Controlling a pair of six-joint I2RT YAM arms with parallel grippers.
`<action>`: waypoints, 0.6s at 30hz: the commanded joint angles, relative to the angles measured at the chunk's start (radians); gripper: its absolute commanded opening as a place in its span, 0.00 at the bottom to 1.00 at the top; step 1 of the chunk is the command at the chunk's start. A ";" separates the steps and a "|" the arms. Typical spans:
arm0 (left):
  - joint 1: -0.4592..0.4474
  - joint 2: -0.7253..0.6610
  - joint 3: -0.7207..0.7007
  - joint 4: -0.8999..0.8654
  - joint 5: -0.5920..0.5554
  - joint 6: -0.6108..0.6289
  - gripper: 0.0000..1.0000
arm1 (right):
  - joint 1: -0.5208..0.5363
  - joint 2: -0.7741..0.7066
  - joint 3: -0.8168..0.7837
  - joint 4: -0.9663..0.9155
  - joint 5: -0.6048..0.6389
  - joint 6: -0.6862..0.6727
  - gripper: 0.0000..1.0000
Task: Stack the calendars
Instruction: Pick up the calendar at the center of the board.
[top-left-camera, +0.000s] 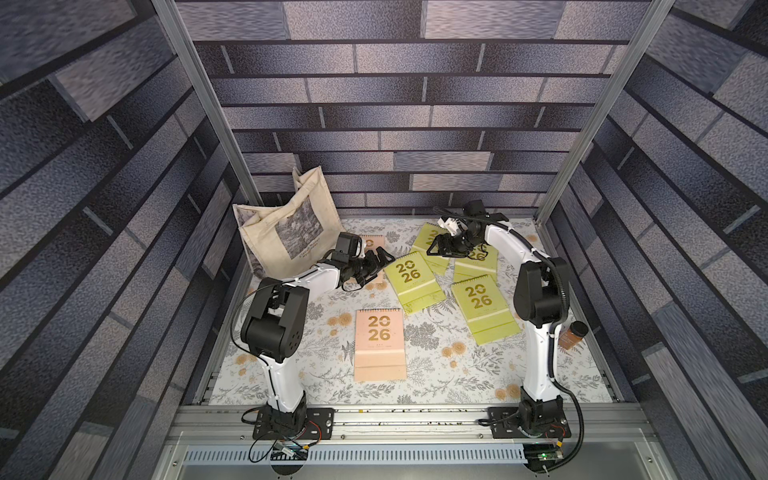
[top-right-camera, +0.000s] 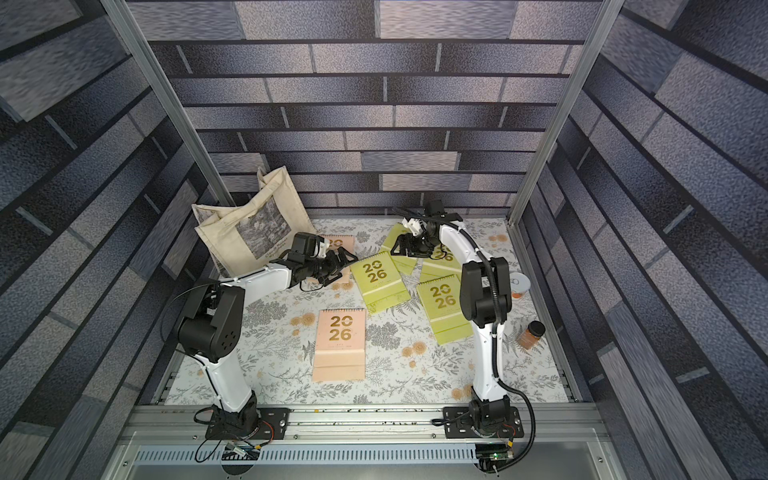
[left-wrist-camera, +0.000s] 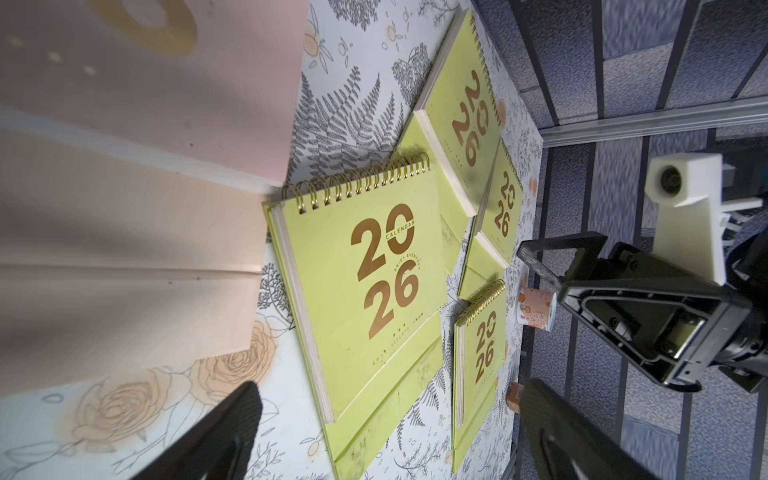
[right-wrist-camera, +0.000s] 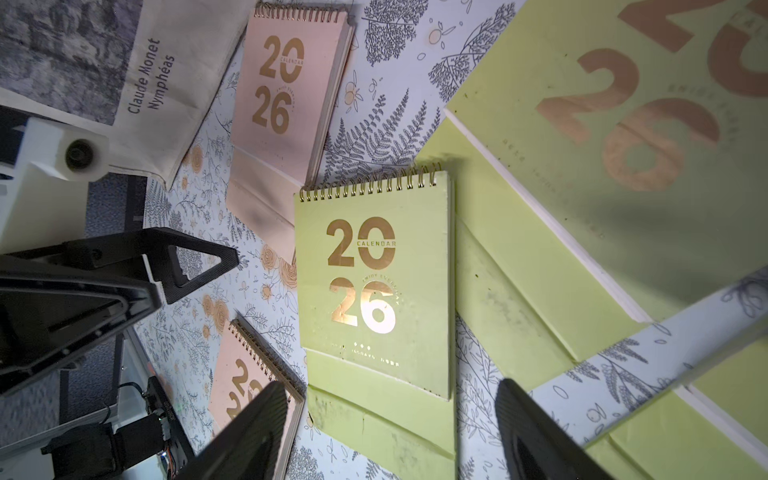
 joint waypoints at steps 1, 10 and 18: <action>-0.020 0.042 0.056 -0.054 -0.025 0.045 1.00 | -0.005 0.016 0.017 -0.016 -0.036 -0.026 0.81; -0.046 0.100 0.077 -0.065 -0.041 0.042 1.00 | -0.006 0.039 -0.016 0.019 -0.053 -0.018 0.80; -0.074 0.154 0.123 -0.059 -0.047 0.034 1.00 | -0.005 0.063 -0.054 0.071 -0.076 0.002 0.80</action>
